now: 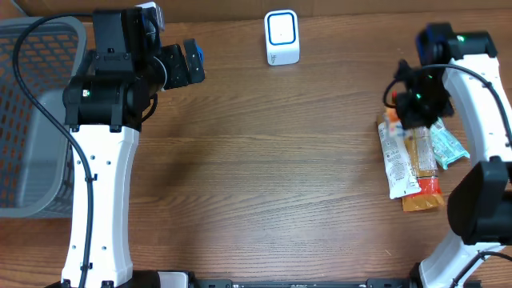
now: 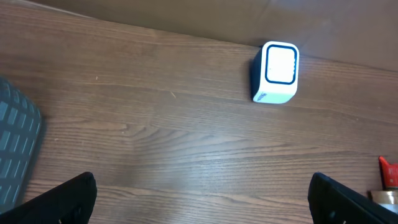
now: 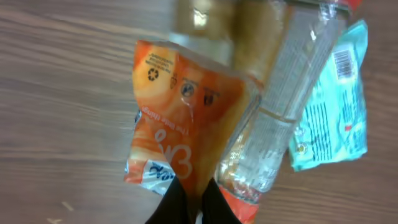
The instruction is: Scan the item barcode
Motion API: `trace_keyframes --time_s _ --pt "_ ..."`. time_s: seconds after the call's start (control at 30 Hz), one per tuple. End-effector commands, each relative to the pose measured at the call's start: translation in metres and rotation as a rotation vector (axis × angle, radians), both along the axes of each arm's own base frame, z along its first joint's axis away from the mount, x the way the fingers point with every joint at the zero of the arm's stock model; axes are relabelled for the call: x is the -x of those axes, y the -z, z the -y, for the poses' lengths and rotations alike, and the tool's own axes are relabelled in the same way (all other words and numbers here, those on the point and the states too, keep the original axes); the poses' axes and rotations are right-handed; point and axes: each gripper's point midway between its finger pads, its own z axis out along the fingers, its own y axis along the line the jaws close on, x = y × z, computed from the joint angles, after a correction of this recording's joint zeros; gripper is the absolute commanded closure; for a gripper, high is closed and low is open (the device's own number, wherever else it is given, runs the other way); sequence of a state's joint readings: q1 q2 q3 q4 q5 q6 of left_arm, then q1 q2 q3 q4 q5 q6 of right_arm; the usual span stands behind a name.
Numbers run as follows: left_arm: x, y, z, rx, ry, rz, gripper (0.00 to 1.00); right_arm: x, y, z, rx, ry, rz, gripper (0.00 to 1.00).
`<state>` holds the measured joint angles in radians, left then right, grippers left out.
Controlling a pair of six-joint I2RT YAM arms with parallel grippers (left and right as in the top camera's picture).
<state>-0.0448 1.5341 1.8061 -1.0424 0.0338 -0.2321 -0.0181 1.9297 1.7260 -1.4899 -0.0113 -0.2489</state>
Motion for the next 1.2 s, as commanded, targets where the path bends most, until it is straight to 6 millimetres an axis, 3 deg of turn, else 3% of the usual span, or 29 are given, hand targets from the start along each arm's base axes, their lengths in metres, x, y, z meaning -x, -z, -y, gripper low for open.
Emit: trace_keyframes --time_s 0.0,0.07,0.1,0.17,0.2,0.3,0.37,0.47,0.53,0.73,0.83,0.97,1.17 --pt "-0.001 -0.001 -0.001 -0.006 0.011 0.004 0.0 0.002 0.006 0.017 -0.014 0.075 0.009 0.94" --pt "-0.001 -0.001 -0.001 -0.006 0.011 0.004 0.0 0.001 0.007 0.023 -0.028 0.099 0.014 0.85" --pt "-0.001 -0.001 -0.001 -0.006 0.011 0.004 0.0 0.001 0.006 0.024 -0.03 0.105 0.017 0.73" --pt "-0.001 -0.001 -0.001 -0.006 0.011 0.004 0.0 -0.001 0.003 0.025 -0.03 0.107 0.025 0.39" --pt "-0.001 -0.001 -0.001 -0.006 0.011 0.004 0.0 -0.003 0.001 0.026 -0.029 0.107 0.034 0.33" --pt "-0.001 -0.001 -0.001 -0.006 0.011 0.004 0.0 -0.014 -0.018 0.021 -0.043 0.099 0.086 0.3" --pt "-0.001 -0.001 -0.001 -0.006 0.011 0.004 0.0 -0.021 -0.042 0.014 -0.082 0.095 0.142 0.29" --pt "-0.001 -0.001 -0.001 -0.006 0.011 0.004 0.0 -0.028 -0.096 -0.002 -0.175 0.085 0.256 0.24" --pt "-0.001 -0.001 -0.001 -0.006 0.011 0.004 0.0 -0.028 -0.138 -0.015 -0.244 0.067 0.348 0.0" --pt "-0.001 -0.001 -0.001 -0.006 0.011 0.004 0.0 -0.007 -0.271 -0.052 -0.439 -0.043 0.702 0.0" --pt "-0.001 -0.001 -0.001 -0.006 0.011 0.004 0.0 0.011 -0.306 -0.055 -0.437 -0.076 0.816 0.0" --pt "-0.001 -0.001 -0.001 -0.006 0.011 0.004 0.0 0.032 -0.327 -0.057 -0.428 -0.094 0.885 0.0" --pt "-0.001 -0.001 -0.001 -0.006 0.011 0.004 0.0 0.041 -0.334 -0.053 -0.399 -0.095 0.914 0.0"
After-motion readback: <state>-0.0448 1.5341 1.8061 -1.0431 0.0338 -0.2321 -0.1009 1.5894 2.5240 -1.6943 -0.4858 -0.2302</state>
